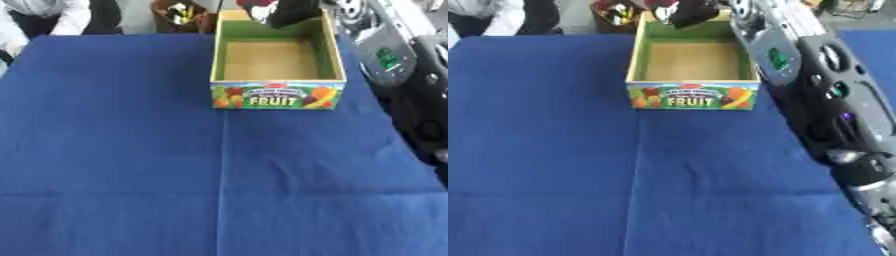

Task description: Pick up objects on the table and place them in the box.

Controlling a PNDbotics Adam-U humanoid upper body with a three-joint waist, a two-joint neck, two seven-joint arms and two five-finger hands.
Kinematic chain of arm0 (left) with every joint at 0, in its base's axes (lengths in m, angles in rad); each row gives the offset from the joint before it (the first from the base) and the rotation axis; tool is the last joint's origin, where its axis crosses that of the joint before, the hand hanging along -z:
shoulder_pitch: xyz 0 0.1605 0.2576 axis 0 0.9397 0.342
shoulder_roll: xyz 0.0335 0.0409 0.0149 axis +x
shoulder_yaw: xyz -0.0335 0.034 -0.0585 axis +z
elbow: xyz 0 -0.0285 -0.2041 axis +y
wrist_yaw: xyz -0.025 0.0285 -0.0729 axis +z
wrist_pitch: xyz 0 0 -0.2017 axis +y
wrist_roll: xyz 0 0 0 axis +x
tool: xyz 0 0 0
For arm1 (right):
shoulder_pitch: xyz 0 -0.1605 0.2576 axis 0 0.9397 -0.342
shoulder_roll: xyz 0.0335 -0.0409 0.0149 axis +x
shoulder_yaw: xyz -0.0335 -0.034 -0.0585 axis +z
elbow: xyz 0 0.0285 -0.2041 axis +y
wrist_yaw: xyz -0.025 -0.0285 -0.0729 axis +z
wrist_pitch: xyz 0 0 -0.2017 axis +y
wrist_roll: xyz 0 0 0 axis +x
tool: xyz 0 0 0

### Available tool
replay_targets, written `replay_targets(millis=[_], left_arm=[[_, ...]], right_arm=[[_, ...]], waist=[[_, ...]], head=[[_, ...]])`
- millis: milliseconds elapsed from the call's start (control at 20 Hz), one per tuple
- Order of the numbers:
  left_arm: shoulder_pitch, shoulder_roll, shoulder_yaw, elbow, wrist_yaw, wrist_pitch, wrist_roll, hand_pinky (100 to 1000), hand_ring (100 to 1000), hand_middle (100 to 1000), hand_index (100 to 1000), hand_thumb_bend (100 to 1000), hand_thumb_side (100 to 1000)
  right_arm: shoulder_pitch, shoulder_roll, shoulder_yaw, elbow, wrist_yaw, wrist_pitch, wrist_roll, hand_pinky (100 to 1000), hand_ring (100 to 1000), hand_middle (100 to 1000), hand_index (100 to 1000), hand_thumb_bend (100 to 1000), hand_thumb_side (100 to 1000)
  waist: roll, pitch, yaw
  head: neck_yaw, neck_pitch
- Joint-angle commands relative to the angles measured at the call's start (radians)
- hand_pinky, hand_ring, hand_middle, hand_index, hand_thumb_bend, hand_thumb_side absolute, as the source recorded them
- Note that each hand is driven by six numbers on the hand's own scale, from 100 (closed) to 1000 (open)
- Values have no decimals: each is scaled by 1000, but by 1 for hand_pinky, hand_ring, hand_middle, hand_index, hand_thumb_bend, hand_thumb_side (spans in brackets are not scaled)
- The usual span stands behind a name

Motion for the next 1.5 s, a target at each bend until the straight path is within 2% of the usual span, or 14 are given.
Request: replay_targets(millis=[50, 400, 800, 950, 1050, 1100, 1150, 1200, 1400, 1500], left_arm=[[-13, 22, -3, -15, 4, -2, -4, 384, 749, 652, 708, 100, 1000], [-19, 19, -4, -15, 5, -4, -5, 384, 750, 652, 707, 100, 1000], [-21, 17, -4, -15, 6, -5, -5, 385, 750, 652, 707, 100, 1000], [-21, 17, -4, -15, 6, -5, -5, 385, 750, 653, 707, 100, 1000], [-19, 17, -3, -15, 6, -5, -4, 385, 750, 653, 707, 100, 1000], [-19, 17, -3, -15, 6, -4, -4, 385, 750, 653, 707, 100, 1000], [-18, 18, -3, -15, 6, -5, -4, 385, 750, 653, 707, 100, 1000], [-18, 18, -3, -15, 6, -5, -4, 385, 751, 653, 707, 100, 1000], [-18, 18, -4, -15, 6, -4, -5, 385, 751, 653, 706, 100, 1000], [-18, 18, -4, -15, 6, -4, -6, 385, 751, 653, 707, 100, 1000]], right_arm=[[-37, 12, -26, 71, 25, -16, -42, 605, 613, 287, 465, 100, 549], [-48, 38, -43, 200, 112, -38, -84, 609, 612, 289, 466, 100, 555], [-49, 54, -50, 292, 191, -67, -64, 617, 616, 308, 482, 100, 552], [-52, 62, -59, 314, 215, -67, -65, 623, 633, 338, 514, 100, 562], [-54, 65, -61, 319, 218, -76, -59, 643, 684, 413, 617, 100, 655], [-55, 65, -61, 319, 215, -82, -50, 649, 695, 434, 638, 100, 676], [-57, 65, -61, 318, 214, -88, -40, 673, 735, 518, 712, 100, 780], [-58, 65, -60, 317, 213, -96, -27, 703, 765, 585, 761, 150, 834], [-66, 64, -58, 320, 235, -112, 39, 768, 841, 716, 822, 264, 905], [-69, 65, -60, 322, 255, -114, 68, 785, 862, 745, 833, 304, 919]], waist=[[0, -16, 5], [-1, -5, 11], [-2, -3, 16], [-2, -3, 19], [-2, -4, 18], [-2, -5, 17], [-2, -5, 17], [-2, -6, 16], [-2, -7, 16], [-2, -7, 16]], head=[[-7, -16], [-21, -27], [-37, -73], [-42, -85], [-42, -86], [-42, -85], [-42, -84], [-42, -83], [-43, -81], [-44, -78]])
